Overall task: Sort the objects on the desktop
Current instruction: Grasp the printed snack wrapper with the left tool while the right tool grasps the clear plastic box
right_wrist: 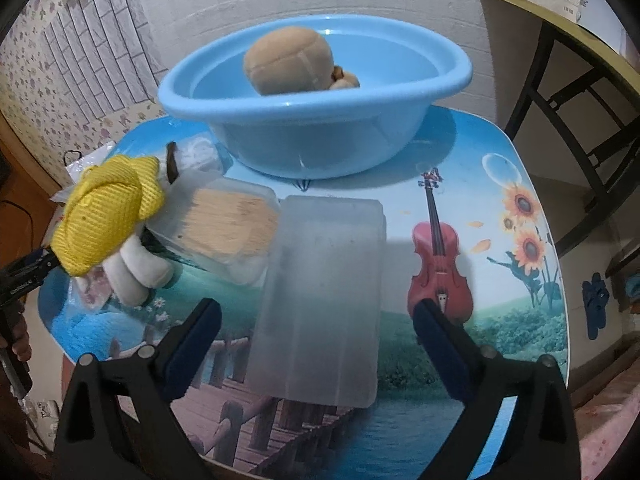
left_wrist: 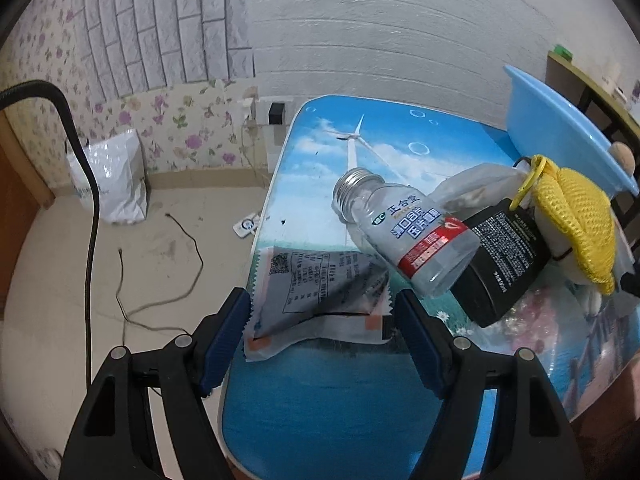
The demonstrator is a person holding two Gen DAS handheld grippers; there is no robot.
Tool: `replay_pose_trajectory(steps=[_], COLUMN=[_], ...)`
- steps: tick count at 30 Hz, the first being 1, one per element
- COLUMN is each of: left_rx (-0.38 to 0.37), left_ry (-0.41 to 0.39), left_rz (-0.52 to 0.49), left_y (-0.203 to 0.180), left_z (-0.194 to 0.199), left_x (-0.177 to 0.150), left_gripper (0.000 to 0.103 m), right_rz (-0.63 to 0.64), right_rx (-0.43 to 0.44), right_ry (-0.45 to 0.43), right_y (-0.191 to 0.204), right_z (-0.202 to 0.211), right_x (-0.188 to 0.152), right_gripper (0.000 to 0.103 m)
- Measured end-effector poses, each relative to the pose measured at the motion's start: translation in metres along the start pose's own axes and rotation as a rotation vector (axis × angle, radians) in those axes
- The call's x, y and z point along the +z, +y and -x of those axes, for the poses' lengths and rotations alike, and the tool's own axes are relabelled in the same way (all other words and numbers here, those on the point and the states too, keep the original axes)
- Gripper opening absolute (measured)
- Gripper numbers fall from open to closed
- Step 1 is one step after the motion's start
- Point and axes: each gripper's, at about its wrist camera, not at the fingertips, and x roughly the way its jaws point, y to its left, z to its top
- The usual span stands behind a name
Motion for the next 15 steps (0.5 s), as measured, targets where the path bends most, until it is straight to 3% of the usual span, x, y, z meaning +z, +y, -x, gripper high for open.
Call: replay_pose_trajectory(steps=[3, 9, 11, 13, 15], left_rx=[0.006, 0.012, 0.002, 0.0, -0.005], left_ry=[-0.018, -0.037, -0.039, -0.036, -0.031], left_rz=[-0.007, -0.011, -0.006, -0.004, 0.0], left_y=[-0.001, 0.0, 0.0, -0.001, -0.003], left_z=[-0.002, 0.001, 0.004, 0.007, 0.01], left_x=[0.001, 0.0, -0.001, -0.003, -0.005], left_gripper=[0.073, 0.044, 0.037, 0.035, 0.035], right_rz=[0.011, 0.029, 0.021, 0.013, 0.016], right_rx=[-0.009, -0.088, -0.062, -0.037, -0.033], right_ry=[0.006, -0.054, -0.037, -0.019, -0.023], right_y=[0.004, 0.006, 0.004, 0.001, -0.001], right_z=[-0.004, -0.007, -0.01, -0.013, -0.012], right_x=[0.001, -0.001, 0.0, -0.001, -0.003], right_gripper=[0.099, 0.094, 0.076, 0.063, 0.062])
